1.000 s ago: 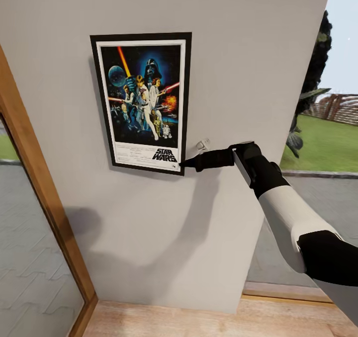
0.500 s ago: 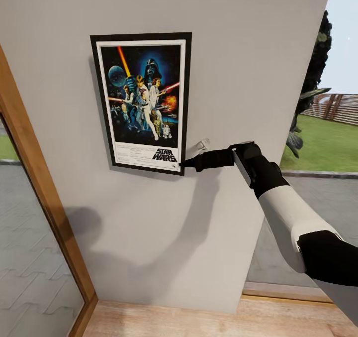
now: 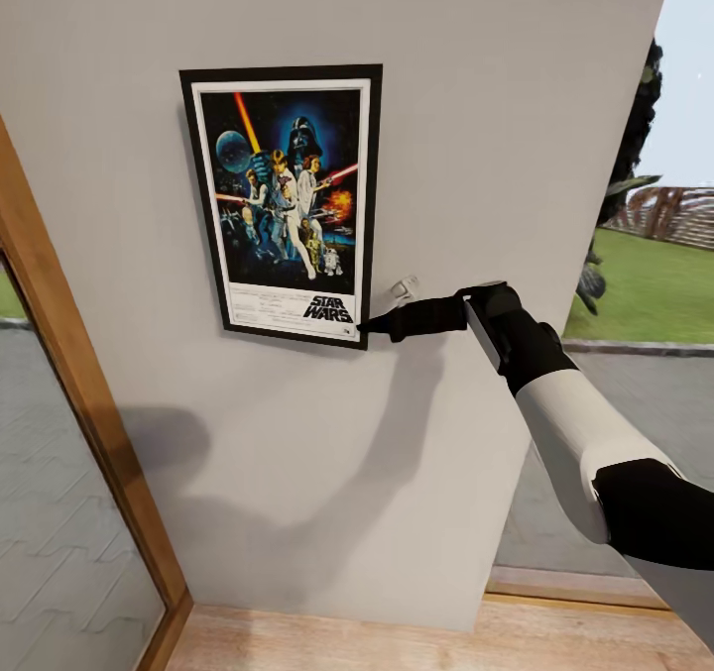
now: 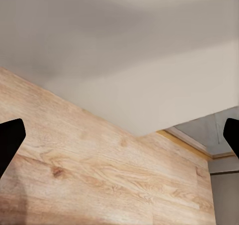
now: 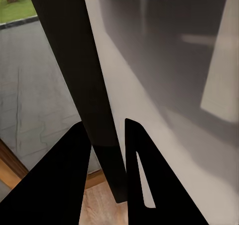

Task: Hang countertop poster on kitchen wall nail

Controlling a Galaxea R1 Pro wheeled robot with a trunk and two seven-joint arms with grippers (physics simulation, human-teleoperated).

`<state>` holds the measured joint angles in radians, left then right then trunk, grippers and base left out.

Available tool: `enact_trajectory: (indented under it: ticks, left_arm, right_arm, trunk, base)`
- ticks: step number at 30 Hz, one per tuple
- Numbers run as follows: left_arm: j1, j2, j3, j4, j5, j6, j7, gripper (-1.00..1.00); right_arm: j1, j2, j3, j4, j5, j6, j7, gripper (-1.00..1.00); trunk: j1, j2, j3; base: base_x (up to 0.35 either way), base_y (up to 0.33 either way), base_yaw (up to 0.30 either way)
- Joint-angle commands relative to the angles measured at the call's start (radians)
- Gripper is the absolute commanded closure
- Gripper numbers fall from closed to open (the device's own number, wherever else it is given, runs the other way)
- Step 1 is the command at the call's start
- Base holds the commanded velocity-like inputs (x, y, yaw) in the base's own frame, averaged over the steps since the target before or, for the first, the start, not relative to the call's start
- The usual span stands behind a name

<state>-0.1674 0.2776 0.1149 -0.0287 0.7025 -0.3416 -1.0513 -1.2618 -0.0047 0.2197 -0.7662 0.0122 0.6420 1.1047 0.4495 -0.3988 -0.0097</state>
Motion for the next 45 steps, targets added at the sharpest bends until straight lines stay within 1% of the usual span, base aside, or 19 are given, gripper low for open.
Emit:
enact_trajectory:
  ticks: [1, 7, 14, 30, 45]
  left_arm:
    - [0.0, 0.0, 0.008, 0.001, -0.008, -0.005, -0.003, -1.0]
    - [0.0, 0.0, 0.008, 0.001, -0.008, -0.005, -0.003, -1.0]
    - [-0.001, 0.0, 0.008, 0.001, -0.008, -0.005, -0.003, -1.0]
    - [0.0, 0.0, 0.008, 0.001, -0.008, -0.005, -0.003, -1.0]
    - [0.0, 0.0, 0.008, 0.001, -0.007, -0.005, -0.003, -1.0]
  right_arm:
    - [-0.001, 0.0, 0.001, -0.001, 0.0, 0.007, 0.003, 1.0]
    - [-0.001, 0.0, 0.001, -0.001, 0.0, 0.007, 0.003, 1.0]
    - [-0.001, -0.001, 0.001, -0.001, 0.0, 0.007, 0.003, 1.0]
    - [-0.001, 0.0, 0.001, -0.001, 0.0, 0.005, 0.003, 1.0]
    - [-0.001, 0.0, 0.001, -0.001, 0.0, 0.005, 0.002, 1.0]
  trunk:
    - [0.0, -0.001, -0.001]
    - [0.0, -0.001, -0.001]
    - [0.0, -0.001, -0.001]
    - [0.0, -0.001, -0.001]
    - [0.0, -0.001, -0.001]
  base:
    - [0.009, 0.0, 0.0]
    - [0.015, 0.0, 0.0]
    - [0.135, 0.0, 0.0]
    - [0.056, 0.0, 0.0]
    - [0.01, 0.0, 0.0]
